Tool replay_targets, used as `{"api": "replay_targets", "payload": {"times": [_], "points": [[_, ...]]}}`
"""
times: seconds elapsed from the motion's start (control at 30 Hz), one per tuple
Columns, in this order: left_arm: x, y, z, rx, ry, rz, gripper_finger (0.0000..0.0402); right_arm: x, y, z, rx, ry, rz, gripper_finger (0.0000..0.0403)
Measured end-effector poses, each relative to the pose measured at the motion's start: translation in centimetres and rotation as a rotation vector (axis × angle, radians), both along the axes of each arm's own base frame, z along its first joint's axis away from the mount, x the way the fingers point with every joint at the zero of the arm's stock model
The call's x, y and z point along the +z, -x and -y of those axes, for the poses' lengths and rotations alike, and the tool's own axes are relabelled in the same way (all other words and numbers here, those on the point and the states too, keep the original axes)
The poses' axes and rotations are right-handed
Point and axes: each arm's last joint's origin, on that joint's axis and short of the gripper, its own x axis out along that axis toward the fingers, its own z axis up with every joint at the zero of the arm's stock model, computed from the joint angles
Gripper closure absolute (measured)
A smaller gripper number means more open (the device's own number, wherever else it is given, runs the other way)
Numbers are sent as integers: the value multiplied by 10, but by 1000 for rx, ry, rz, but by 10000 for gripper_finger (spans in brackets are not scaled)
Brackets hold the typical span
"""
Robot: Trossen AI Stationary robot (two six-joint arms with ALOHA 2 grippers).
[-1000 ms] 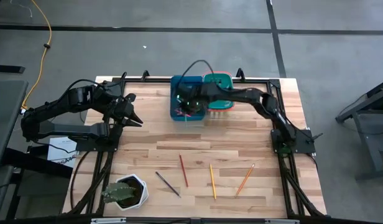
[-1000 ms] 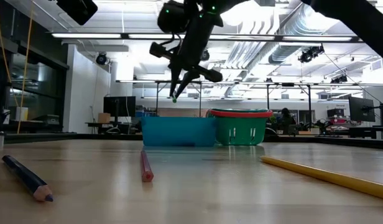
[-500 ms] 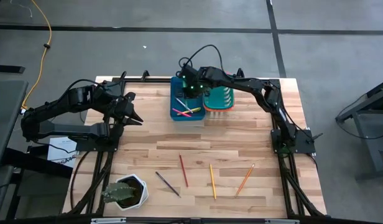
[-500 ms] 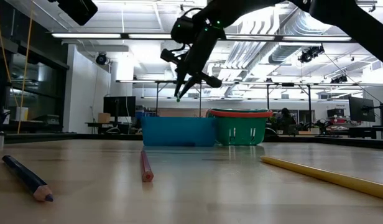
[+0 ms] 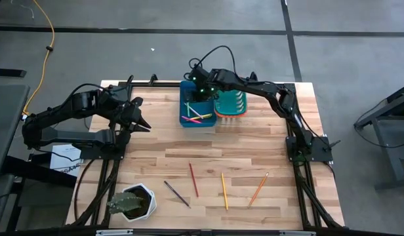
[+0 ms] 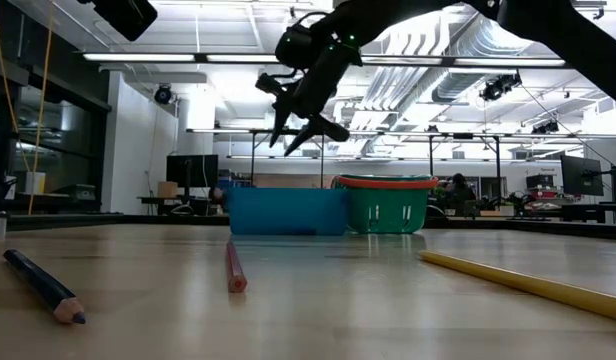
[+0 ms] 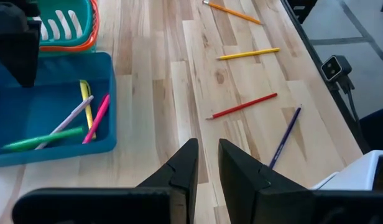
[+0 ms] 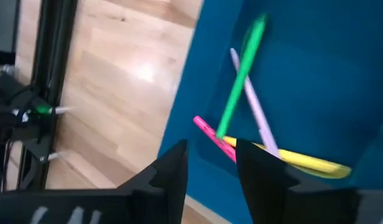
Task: Sort pens & pencils
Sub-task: Put the orange pencil into the green bin
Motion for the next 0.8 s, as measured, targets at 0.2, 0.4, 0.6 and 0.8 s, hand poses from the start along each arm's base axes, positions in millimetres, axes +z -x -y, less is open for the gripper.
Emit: {"api": "replay_targets", "payload": {"times": [0.2,0.4,0.6,0.8], "points": [[3,2,2,-23,21,39,350,10,-23,-47,227,13,136,275],[5,2,3,-56,44,70,350,13,-36,-96,319,45,162,274],[7,1,4,-83,61,99,350,52,-28,-167,358,208,221,274],[23,-10,-1,-47,45,277,350,121,14,-206,401,424,336,274]]}}
